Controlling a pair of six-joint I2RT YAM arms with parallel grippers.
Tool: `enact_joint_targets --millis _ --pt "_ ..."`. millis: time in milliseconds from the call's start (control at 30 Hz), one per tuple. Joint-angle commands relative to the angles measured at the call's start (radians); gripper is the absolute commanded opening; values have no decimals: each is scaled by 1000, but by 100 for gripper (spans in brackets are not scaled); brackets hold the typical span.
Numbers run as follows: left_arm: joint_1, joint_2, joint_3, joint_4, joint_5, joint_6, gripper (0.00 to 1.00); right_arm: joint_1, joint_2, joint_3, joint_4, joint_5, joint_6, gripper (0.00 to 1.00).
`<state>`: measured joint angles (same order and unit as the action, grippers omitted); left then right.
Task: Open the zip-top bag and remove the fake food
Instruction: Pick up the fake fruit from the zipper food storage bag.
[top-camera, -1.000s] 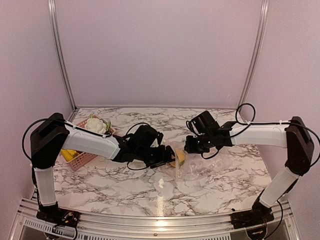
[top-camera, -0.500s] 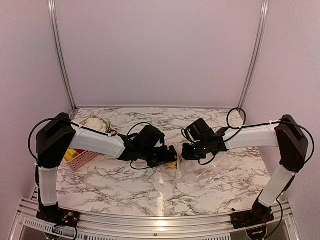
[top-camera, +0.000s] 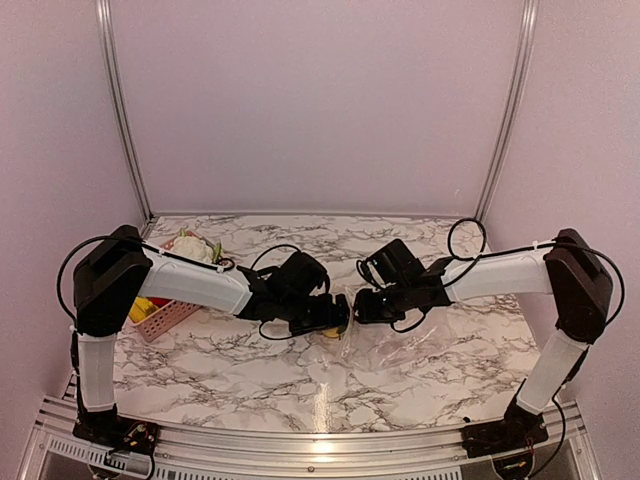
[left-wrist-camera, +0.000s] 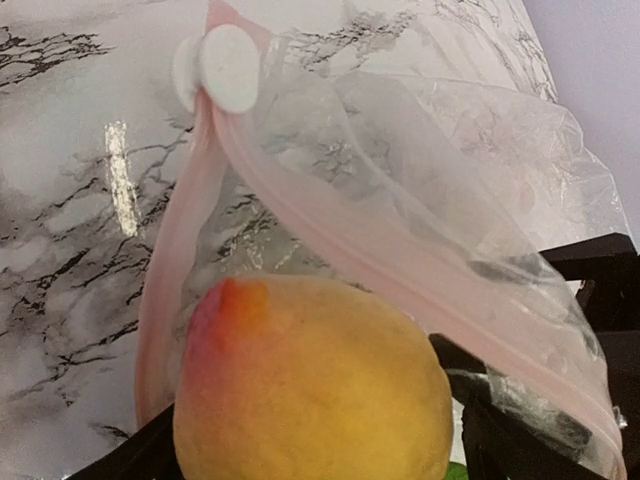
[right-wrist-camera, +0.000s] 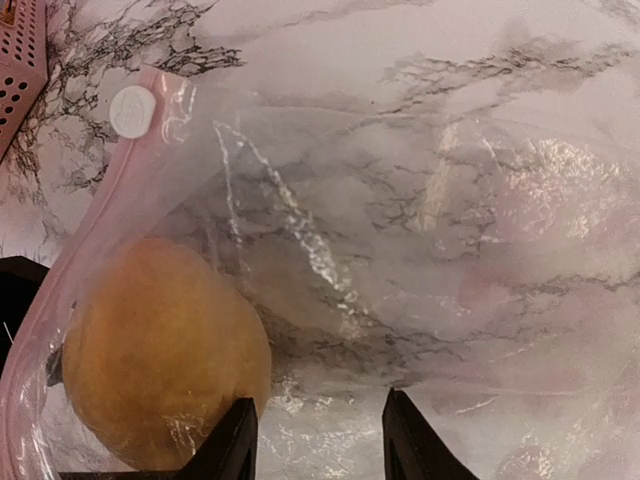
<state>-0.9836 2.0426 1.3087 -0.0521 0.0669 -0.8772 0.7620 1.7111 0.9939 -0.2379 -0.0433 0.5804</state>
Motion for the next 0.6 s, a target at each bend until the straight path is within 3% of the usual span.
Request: enact_joint_targets --millis 0,333,567 --pt "5 24 18 -37 -31 20 95 21 22 -4 39 -26 3 43" --pt "6 22 12 -43 -47 20 96 41 47 7 47 -28 2 52" --pt "6 13 6 -51 -55 21 83 43 50 9 35 -3 5 56"
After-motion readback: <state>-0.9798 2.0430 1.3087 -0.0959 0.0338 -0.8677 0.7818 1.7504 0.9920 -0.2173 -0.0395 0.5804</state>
